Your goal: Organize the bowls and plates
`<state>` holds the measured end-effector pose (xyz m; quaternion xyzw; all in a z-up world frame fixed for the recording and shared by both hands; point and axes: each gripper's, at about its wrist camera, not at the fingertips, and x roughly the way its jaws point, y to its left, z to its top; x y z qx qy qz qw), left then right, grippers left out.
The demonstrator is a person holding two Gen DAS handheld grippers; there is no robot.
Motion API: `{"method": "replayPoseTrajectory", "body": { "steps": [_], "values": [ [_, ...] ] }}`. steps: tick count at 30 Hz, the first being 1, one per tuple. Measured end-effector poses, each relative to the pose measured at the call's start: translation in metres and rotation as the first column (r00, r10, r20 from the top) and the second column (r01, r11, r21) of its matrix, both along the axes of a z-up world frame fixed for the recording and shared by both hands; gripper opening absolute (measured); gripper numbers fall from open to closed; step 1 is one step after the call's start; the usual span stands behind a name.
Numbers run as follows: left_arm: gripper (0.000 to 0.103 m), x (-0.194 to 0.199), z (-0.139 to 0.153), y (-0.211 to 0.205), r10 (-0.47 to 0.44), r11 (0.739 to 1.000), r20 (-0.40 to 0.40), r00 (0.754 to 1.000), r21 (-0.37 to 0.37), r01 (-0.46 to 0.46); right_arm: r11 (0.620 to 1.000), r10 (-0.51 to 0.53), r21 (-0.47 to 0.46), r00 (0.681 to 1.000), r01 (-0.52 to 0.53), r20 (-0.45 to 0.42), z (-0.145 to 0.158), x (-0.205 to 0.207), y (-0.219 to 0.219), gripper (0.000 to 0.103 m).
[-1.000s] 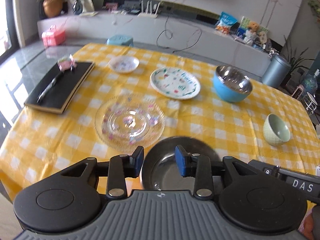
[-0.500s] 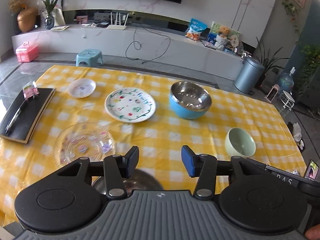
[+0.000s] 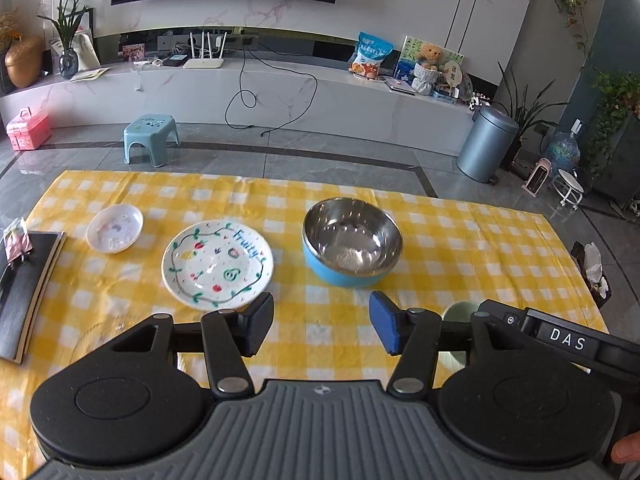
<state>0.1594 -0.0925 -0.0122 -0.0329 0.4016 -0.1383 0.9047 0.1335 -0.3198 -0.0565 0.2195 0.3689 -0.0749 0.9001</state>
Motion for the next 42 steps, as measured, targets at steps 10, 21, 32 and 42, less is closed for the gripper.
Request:
{"method": "replayPoseTrajectory", "body": {
  "steps": [10,21,32,42],
  "values": [
    [0.072,0.059,-0.023,-0.008,0.033,0.999,-0.060,0.998,-0.022,-0.035,1.000,0.008,-0.005,1.000,-0.008,-0.025,-0.009,0.064,-0.004,0.074],
    [0.072,0.112,-0.058,-0.014,0.050,0.995,-0.149,0.988,-0.077,-0.062,1.000,0.020,0.000,0.992,-0.020,-0.124,-0.040,0.121,-0.006,0.067],
    [0.067,0.136,-0.086,-0.023,0.063,0.993,-0.186,0.980,-0.083,-0.080,0.999,0.021,0.041,0.985,-0.014,-0.170,-0.065,0.154,-0.009,0.054],
    [0.034,0.145,-0.103,-0.045,0.051,0.998,-0.196,0.979,-0.011,-0.054,0.997,0.046,0.063,0.981,-0.035,-0.187,-0.079,0.163,-0.001,0.035]
  ]
}}
